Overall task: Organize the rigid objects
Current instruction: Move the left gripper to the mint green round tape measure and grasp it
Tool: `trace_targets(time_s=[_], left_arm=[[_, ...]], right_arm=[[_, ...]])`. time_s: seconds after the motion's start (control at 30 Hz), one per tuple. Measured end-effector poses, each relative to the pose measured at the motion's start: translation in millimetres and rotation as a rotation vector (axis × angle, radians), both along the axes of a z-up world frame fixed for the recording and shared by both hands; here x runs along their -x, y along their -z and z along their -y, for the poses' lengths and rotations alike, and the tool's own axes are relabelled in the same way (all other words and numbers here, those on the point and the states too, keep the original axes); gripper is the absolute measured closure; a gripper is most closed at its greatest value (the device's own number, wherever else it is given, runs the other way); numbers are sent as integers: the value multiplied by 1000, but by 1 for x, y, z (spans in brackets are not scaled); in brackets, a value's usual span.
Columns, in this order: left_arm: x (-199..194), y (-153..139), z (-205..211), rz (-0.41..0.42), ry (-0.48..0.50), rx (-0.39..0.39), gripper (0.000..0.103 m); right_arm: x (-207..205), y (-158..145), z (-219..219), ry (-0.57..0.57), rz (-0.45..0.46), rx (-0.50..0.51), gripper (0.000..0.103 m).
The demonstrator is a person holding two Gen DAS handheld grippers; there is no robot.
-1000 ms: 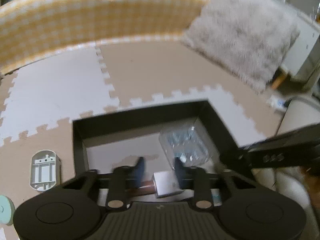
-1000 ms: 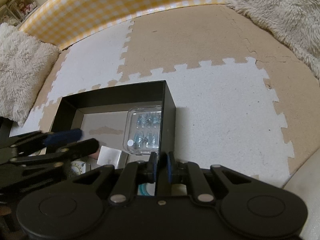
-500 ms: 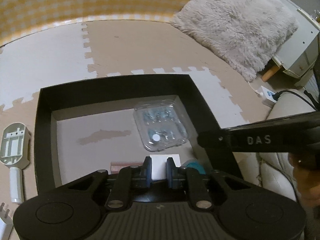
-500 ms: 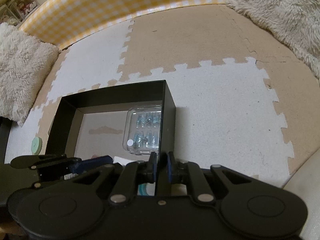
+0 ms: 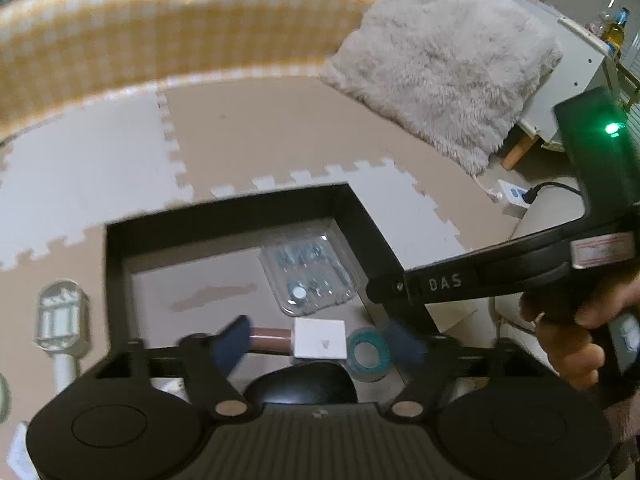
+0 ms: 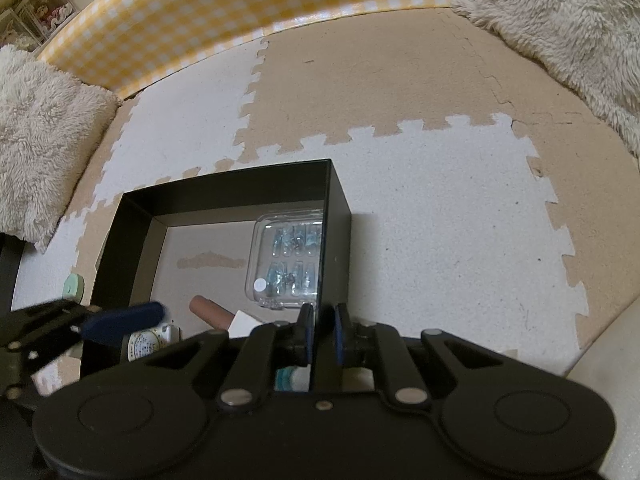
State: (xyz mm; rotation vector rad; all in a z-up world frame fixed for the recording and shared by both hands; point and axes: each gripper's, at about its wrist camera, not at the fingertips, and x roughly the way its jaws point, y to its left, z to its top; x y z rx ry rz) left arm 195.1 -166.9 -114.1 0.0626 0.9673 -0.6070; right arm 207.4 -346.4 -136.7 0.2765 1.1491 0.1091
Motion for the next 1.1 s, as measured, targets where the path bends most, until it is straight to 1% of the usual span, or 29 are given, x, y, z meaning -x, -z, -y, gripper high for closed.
trace_targets(time_s=[0.07,0.17,0.33,0.53,0.63,0.73,0.83,1.0,1.1], left_arm=[[3,-7,-5,15,-1,7,7],[6,-16,-14,32,-9,18,0],[9,-27,-31,70,-41,18,0],[15,-39,-56,120,-86,53,0],[18,-43,-68,146,-115,54,0],[18,-45,-82,190,-148,38,0],[15,-44,-98,217,-194,5,0],[6,-39,-134,217,-297,-19,0],[-1,-33,-156,215,-373,-49,0]], right_arm=[[0,0,0,0,-1,2,91],[0,1,-1,-1,-1,3,91],[0,1,-1,-1,-1,4,91],[0,1,-1,-2,-1,4,91],[0,1,-1,-3,-1,7,91],[0,1,-1,-2,-2,7,91],[0,2,-1,-5,-1,10,91],[0,2,-1,-6,-2,12,91],[0,2,-2,-7,-2,13,91]])
